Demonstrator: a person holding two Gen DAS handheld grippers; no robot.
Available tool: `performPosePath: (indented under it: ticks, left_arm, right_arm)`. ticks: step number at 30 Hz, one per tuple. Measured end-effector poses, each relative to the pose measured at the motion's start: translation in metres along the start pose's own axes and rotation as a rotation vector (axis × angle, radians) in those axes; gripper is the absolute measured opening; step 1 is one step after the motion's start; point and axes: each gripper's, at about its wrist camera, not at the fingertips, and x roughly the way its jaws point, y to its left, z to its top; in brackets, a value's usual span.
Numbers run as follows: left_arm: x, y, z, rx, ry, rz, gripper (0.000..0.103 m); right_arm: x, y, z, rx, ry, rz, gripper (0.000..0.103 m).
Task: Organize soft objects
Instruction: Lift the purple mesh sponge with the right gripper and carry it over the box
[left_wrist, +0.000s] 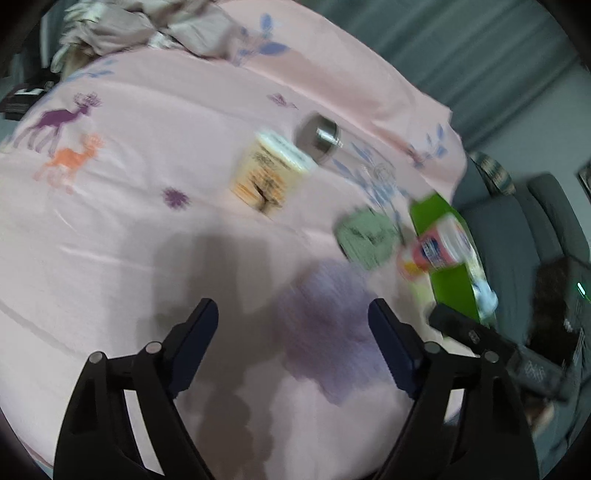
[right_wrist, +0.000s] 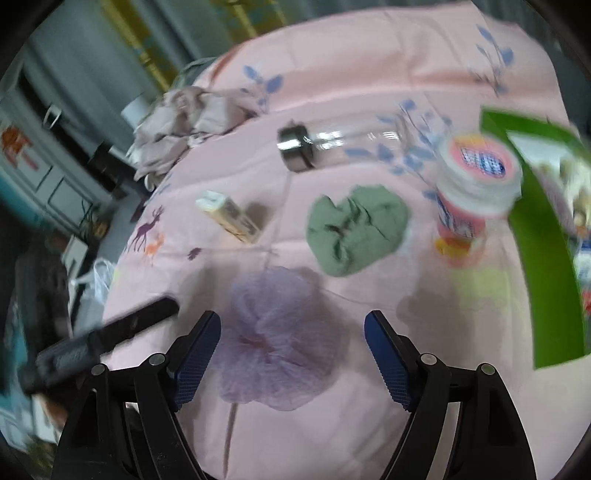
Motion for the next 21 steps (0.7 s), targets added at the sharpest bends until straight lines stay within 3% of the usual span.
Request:
performPosePath:
  ticks: [5, 10, 14, 16, 18, 21]
  left_arm:
    - [0.023, -0.014, -0.023, 0.038, 0.097, 0.006, 0.072]
    - [0.042, -0.016, -0.032, 0.055, 0.135, 0.052, 0.054]
    - [0.045, -0.017, -0.033, 0.084, 0.119, 0.083, 0.042]
    - [0.046, -0.017, -0.033, 0.08, 0.126, 0.07, 0.031]
    - [0.047, -0.018, -0.034, 0.083, 0.126, 0.059, 0.027]
    - [0.047, -0.024, -0.037, 0.105, 0.12, 0.055, 0.02]
  right_arm:
    - [0.029, -0.009, -0.006, 0.091, 0.071, 0.106, 0.081]
    - [0.051, -0.005, -0.013, 0.086, 0.108, 0.1, 0.079]
    - [0.063, -0.004, -0.018, 0.088, 0.126, 0.094, 0.066]
    - [0.063, -0.001, -0.019, 0.077, 0.117, 0.101, 0.06]
    - [0.068, 0.002, -0.022, 0.071, 0.142, 0.134, 0.042]
    - [0.07, 0.003, -0.026, 0.086, 0.155, 0.177, 0.034]
